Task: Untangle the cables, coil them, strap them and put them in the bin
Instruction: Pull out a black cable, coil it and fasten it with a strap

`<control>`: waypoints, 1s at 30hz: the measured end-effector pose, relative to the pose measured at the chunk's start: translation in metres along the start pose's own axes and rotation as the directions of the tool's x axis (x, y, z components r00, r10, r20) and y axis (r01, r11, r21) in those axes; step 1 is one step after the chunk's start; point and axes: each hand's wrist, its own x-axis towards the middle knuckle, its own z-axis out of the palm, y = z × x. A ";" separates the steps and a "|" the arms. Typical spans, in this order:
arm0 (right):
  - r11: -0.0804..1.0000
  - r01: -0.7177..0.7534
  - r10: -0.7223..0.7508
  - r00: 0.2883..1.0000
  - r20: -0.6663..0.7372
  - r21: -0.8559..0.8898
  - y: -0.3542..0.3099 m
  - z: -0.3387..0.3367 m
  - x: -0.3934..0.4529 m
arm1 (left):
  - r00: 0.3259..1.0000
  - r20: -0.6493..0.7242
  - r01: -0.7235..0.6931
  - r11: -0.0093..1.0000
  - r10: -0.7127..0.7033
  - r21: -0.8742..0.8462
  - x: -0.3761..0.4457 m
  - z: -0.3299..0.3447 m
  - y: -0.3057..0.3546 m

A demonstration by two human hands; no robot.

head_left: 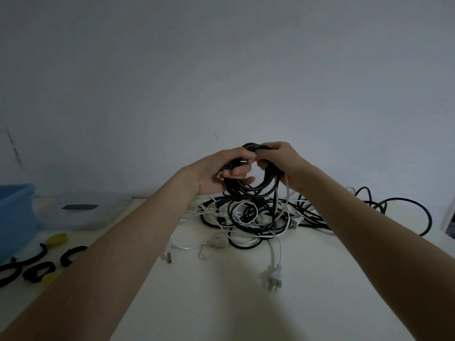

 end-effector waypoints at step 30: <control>0.441 0.271 0.122 0.926 0.356 -0.856 -0.007 0.008 -0.019 | 0.922 -0.300 -0.100 0.899 0.245 0.427 0.007 -0.021 -0.006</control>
